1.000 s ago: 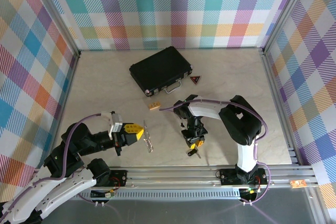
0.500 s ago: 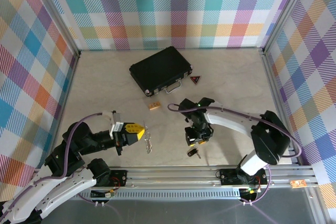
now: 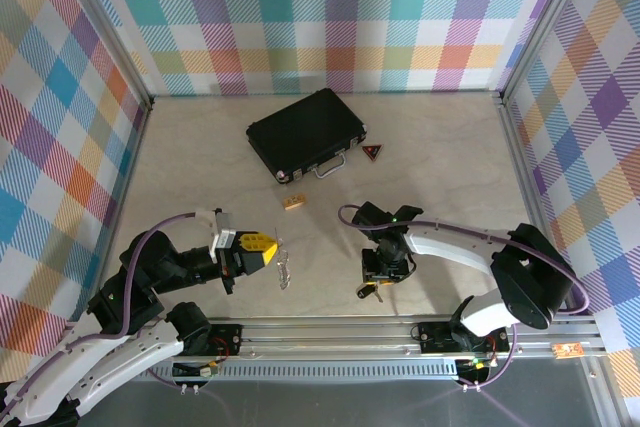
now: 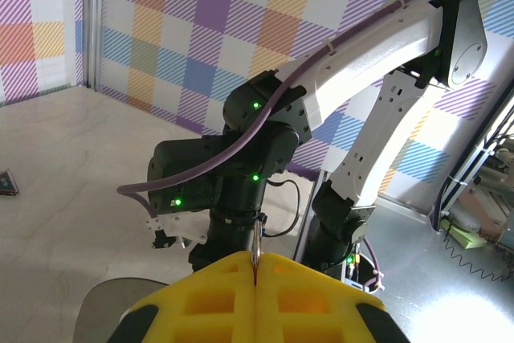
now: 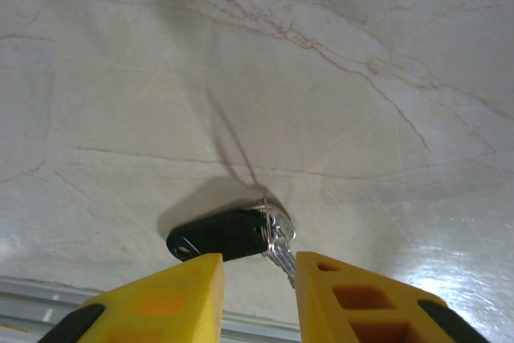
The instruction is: Put the keys on the keyring
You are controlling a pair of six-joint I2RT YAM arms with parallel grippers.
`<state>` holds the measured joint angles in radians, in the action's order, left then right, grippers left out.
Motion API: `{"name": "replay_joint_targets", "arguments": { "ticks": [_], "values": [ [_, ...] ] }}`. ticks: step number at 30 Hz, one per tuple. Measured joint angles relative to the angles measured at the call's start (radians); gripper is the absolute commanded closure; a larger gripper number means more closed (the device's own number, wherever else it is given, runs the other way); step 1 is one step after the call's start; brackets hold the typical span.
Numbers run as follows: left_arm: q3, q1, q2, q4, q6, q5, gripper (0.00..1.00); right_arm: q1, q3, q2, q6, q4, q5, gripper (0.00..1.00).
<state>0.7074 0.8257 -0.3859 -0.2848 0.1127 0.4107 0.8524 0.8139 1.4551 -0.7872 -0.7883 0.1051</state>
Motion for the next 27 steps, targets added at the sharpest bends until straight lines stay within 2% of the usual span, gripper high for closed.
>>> {"name": "replay_joint_targets", "arguments": {
  "ticks": [9, 17, 27],
  "values": [
    [0.0, 0.0, 0.0, 0.0, 0.0, 0.0, 1.0, 0.0, -0.022, 0.0, -0.021, 0.048, -0.005, 0.78],
    [0.0, 0.0, 0.0, 0.001, 0.003, 0.0, 1.0, 0.0, -0.044, -0.005, -0.034, 0.056, -0.019, 0.72],
    [0.0, 0.0, 0.0, 0.008, 0.004, 0.008, 1.0, 0.0, -0.089, -0.032, -0.059, 0.101, -0.014, 0.8]
  ]
}}
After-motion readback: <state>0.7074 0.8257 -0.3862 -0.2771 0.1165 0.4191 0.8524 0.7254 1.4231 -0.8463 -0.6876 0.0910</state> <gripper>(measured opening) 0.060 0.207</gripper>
